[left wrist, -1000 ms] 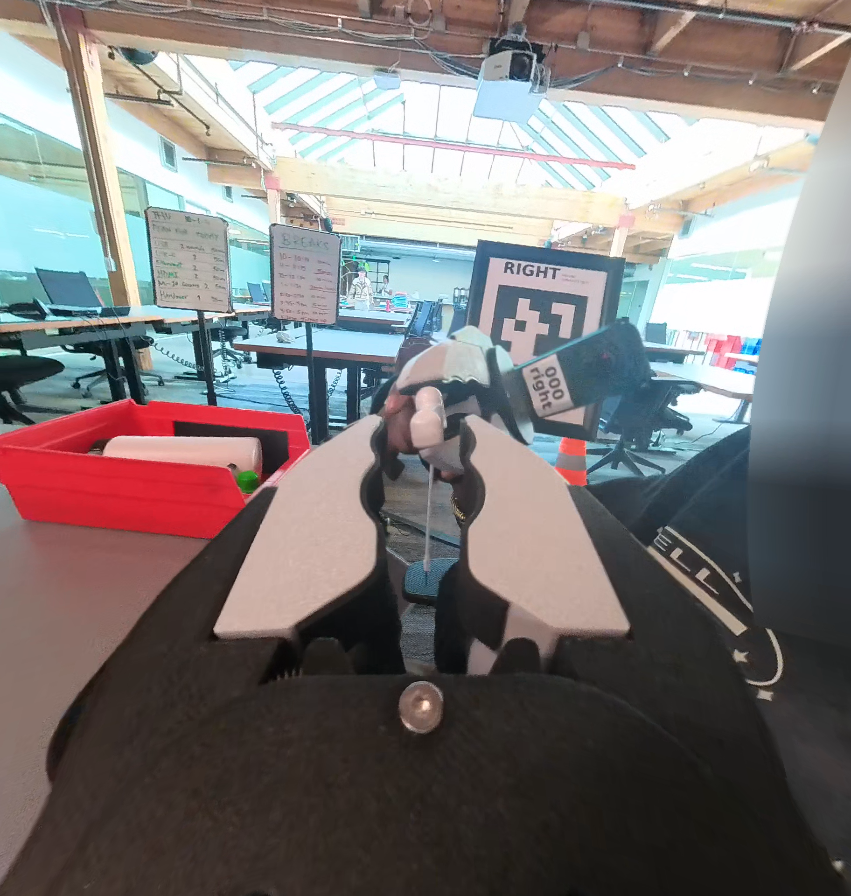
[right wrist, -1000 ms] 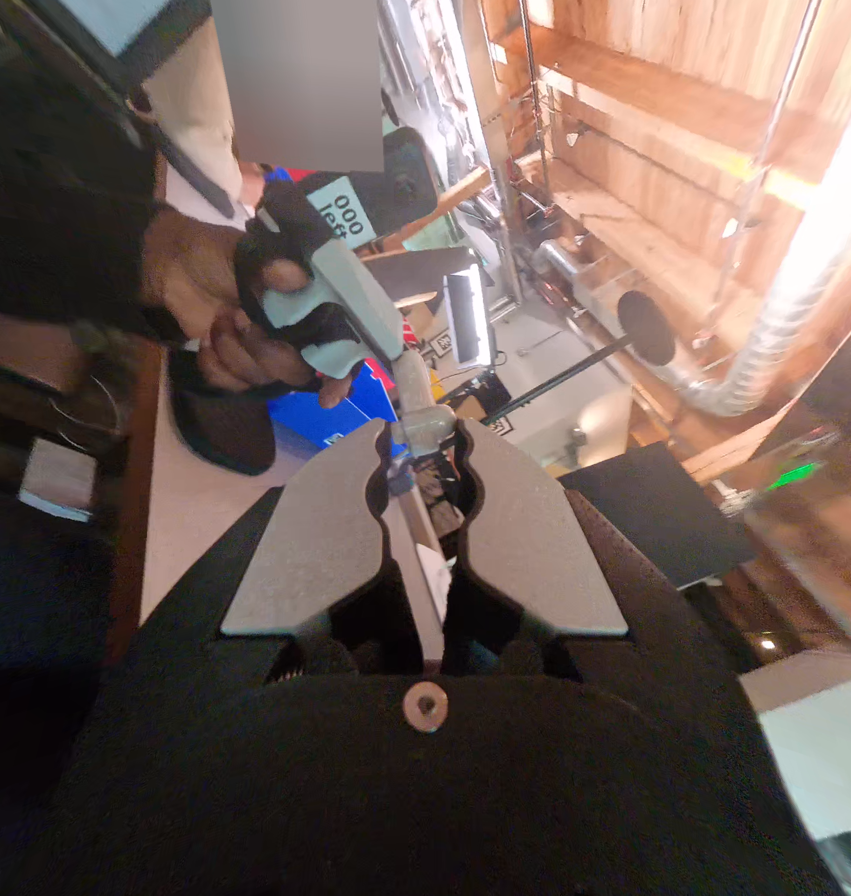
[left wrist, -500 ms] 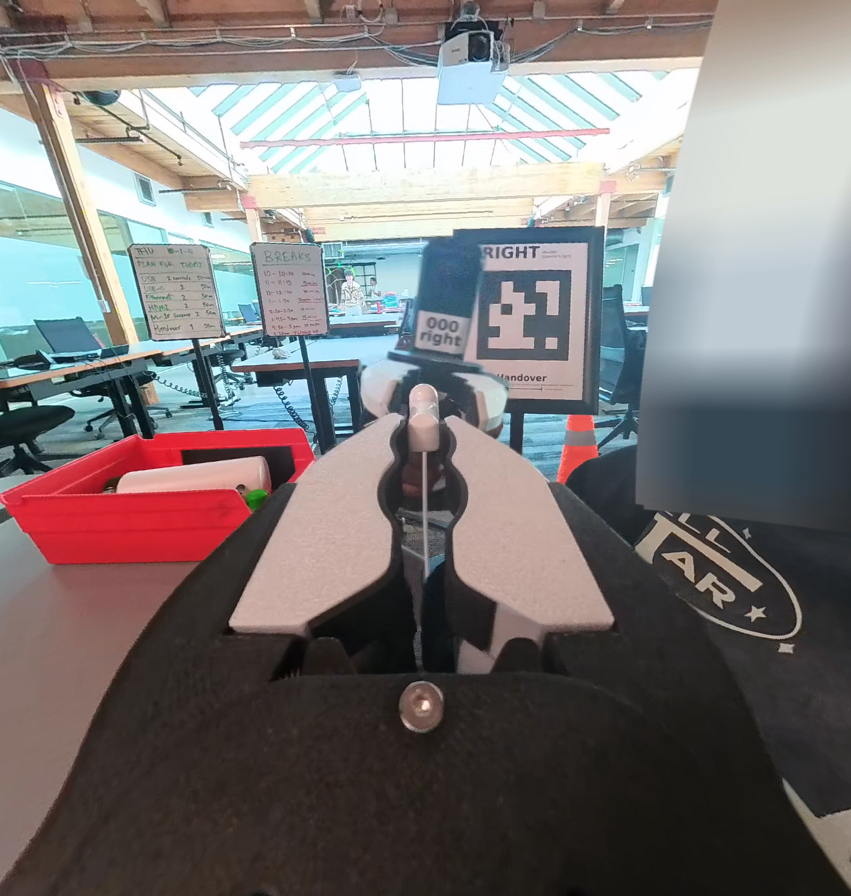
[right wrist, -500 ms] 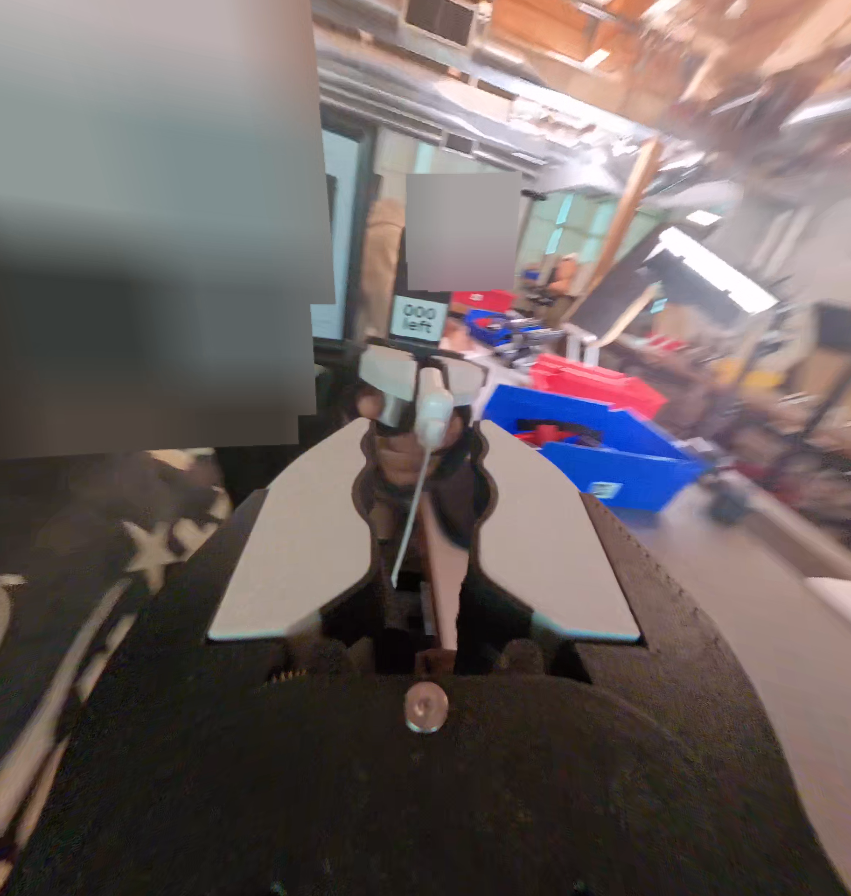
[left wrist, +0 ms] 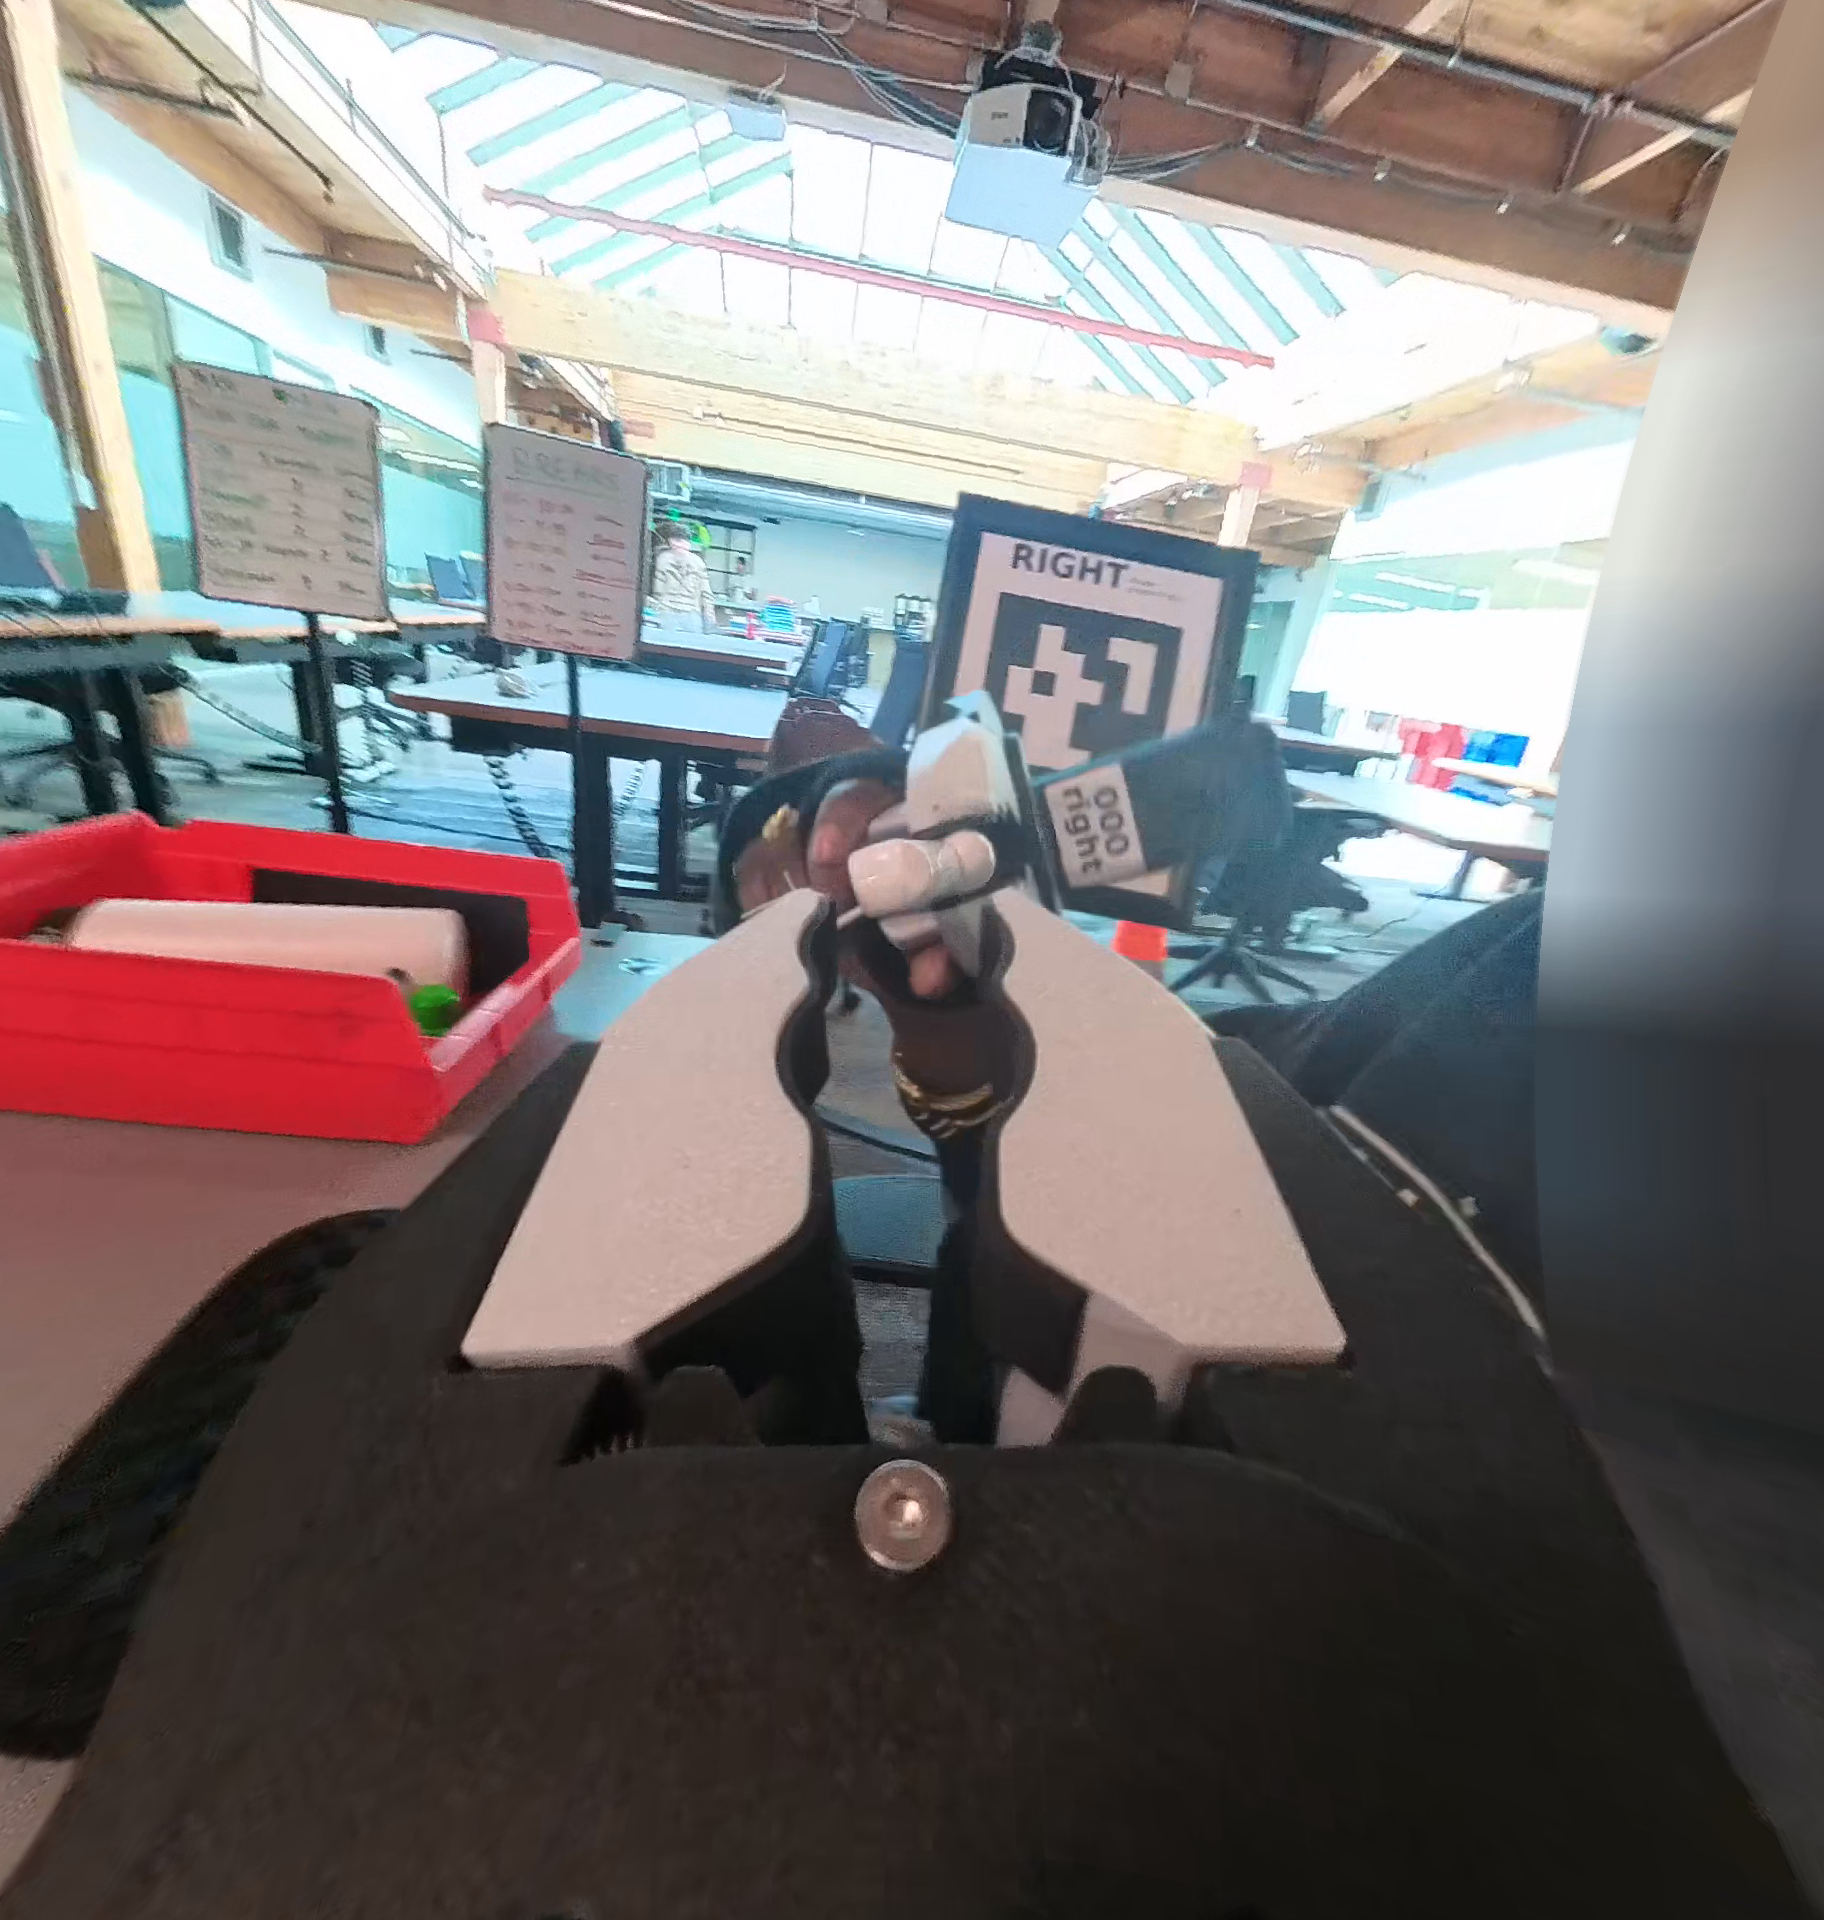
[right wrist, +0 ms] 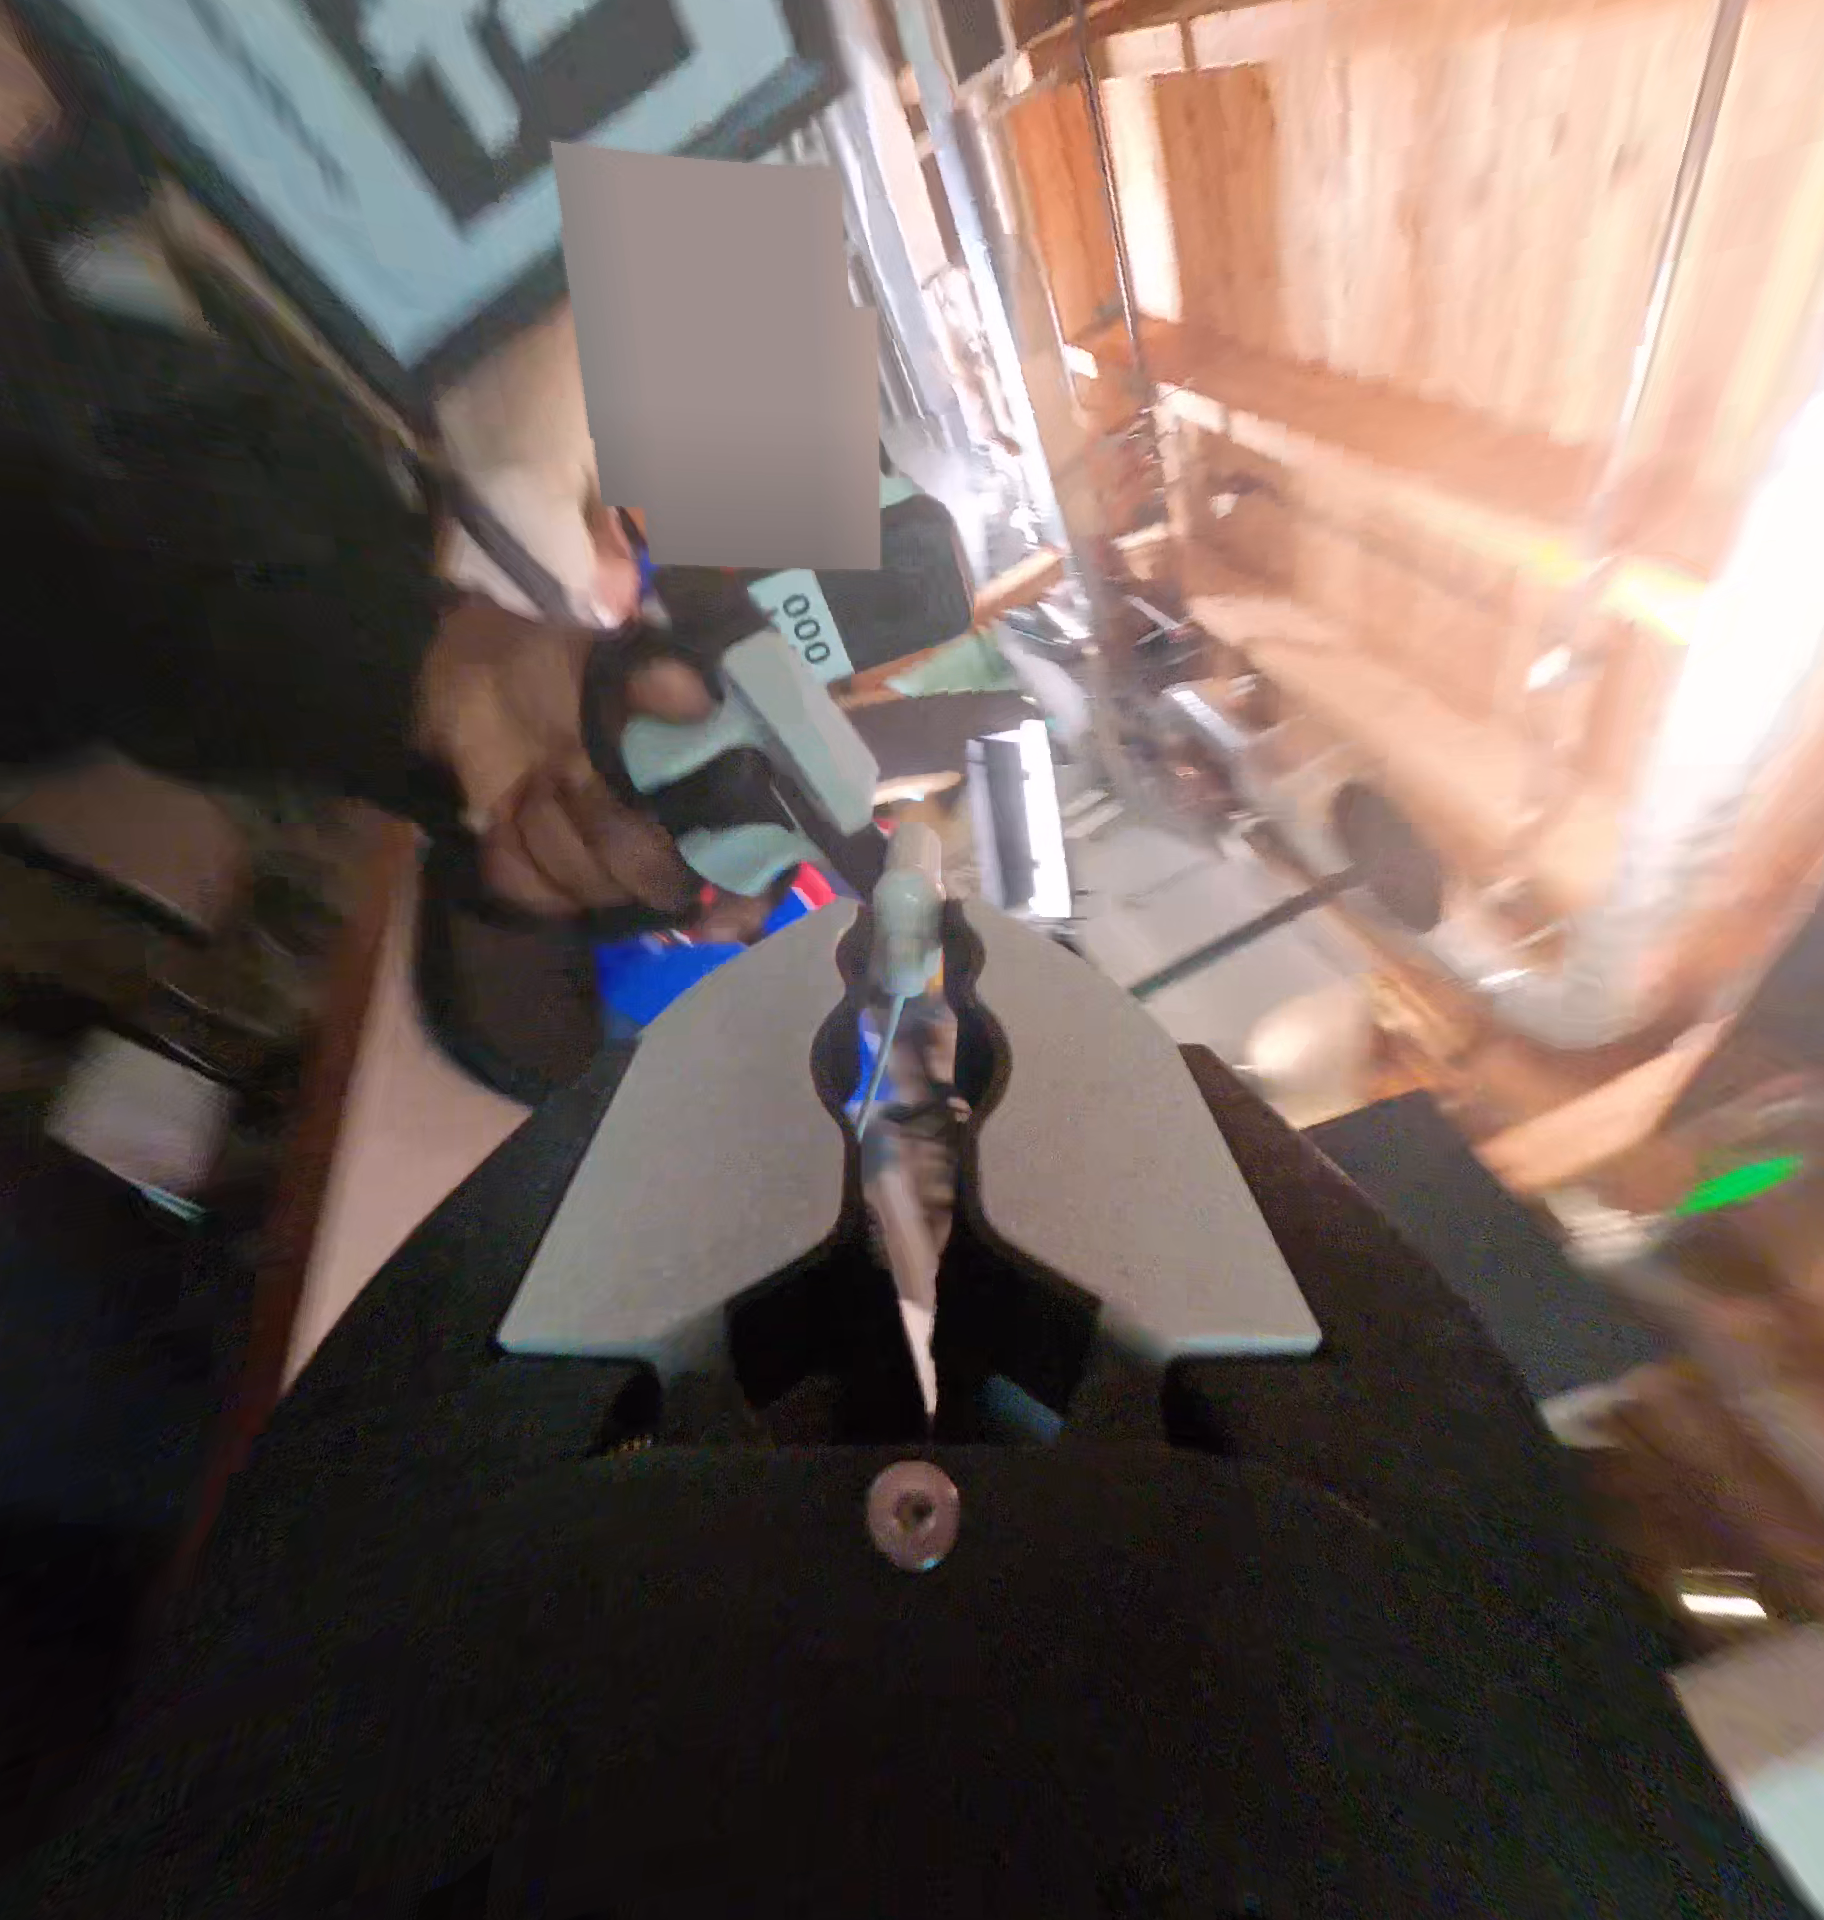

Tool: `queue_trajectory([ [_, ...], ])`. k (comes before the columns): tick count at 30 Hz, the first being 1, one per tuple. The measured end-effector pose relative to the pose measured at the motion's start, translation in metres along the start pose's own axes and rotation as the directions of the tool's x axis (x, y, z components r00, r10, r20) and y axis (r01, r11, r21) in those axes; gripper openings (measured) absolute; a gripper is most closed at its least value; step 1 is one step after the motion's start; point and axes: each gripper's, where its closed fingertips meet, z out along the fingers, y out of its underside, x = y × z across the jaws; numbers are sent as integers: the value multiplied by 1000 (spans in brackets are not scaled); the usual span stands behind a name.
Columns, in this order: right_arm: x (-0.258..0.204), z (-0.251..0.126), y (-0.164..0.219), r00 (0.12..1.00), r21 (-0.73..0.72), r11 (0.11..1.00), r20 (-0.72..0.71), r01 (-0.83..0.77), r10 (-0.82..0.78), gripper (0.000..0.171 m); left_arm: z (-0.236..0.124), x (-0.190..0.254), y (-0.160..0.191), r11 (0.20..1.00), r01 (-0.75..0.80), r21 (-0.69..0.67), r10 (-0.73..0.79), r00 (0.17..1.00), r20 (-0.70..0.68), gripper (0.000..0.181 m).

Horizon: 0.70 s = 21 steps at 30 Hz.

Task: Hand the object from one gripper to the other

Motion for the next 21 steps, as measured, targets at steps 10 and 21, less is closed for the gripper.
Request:
queue_trajectory([
  [10,-9,3,-1,955,-52,955,-39,292,-295,13,1,8,1,1000,22,-1,-22,998,-66,14],
  [21,8,-5,-3,374,-74,404,255,-912,892,37,-11,8,-19,923,-376,86,371,926,69,14],
])
